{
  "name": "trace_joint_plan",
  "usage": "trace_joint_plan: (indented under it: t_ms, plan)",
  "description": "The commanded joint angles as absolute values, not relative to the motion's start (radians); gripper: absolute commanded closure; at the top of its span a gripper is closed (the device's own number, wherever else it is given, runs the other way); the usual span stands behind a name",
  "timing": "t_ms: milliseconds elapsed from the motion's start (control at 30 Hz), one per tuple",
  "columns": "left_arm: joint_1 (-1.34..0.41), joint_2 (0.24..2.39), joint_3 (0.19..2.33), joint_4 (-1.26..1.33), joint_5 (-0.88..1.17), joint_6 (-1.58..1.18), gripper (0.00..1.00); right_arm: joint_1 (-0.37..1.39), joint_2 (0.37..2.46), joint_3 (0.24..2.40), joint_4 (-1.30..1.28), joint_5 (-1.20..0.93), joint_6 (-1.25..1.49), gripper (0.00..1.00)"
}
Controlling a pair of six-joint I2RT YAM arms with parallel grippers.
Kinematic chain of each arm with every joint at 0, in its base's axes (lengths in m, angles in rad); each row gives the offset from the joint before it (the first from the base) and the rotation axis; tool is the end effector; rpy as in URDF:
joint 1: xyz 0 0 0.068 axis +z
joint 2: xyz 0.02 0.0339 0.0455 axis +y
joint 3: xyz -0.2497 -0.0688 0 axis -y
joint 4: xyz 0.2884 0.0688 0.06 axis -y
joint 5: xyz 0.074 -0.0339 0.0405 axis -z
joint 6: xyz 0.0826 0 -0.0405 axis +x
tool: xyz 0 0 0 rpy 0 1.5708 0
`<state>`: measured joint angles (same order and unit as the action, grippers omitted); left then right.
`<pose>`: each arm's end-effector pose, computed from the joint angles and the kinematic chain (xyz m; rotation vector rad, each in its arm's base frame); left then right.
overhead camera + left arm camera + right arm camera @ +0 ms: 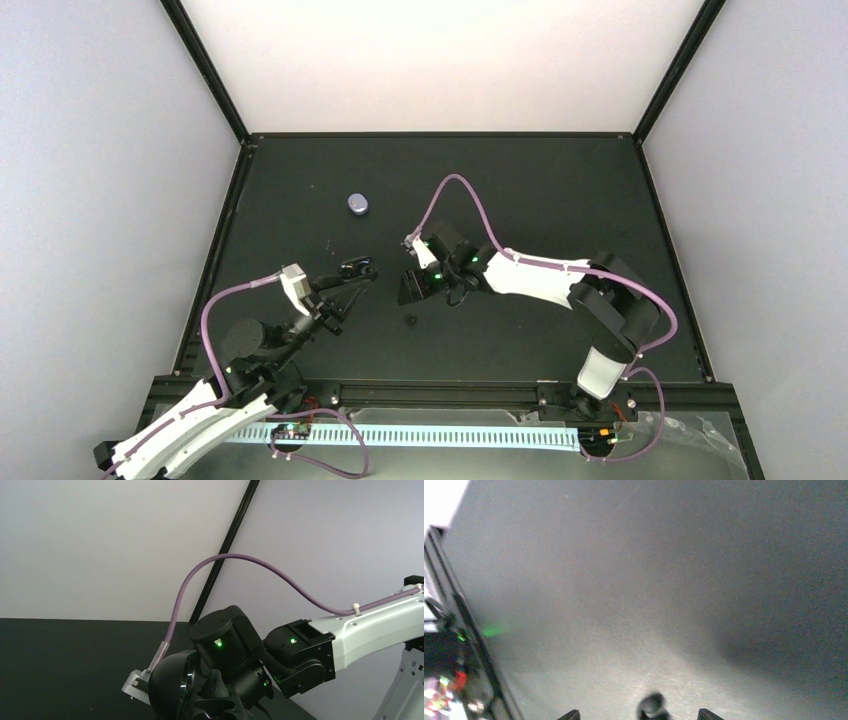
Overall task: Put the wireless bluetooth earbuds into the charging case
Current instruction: Pick up the earbud from the center of the board.
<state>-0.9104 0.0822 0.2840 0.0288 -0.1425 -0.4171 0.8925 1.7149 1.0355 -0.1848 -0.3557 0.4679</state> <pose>0.1278 -0.1455 0.2862 0.2213 1.3996 -1.0179 0.2388 0.3421 0.1109 -0.7267 2.5417 0.9804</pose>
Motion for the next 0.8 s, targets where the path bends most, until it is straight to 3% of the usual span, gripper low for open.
trace_joint_plan:
  t_ms: [0,167,767]
  plan:
    - [-0.914,0.061,0.304,-0.004,-0.144,-0.399,0.98,0.922,1.701,1.072,-0.26,-0.239,0.32,0.44]
    - [-0.915,0.046,0.296,-0.005,-0.156,-0.396,0.98,0.948,1.675,1.064,-0.31,-0.25,0.234,0.53]
    - [-0.914,0.06,0.288,0.006,-0.149,-0.399,0.98,1.007,1.825,1.149,-0.325,-0.33,0.219,0.54]
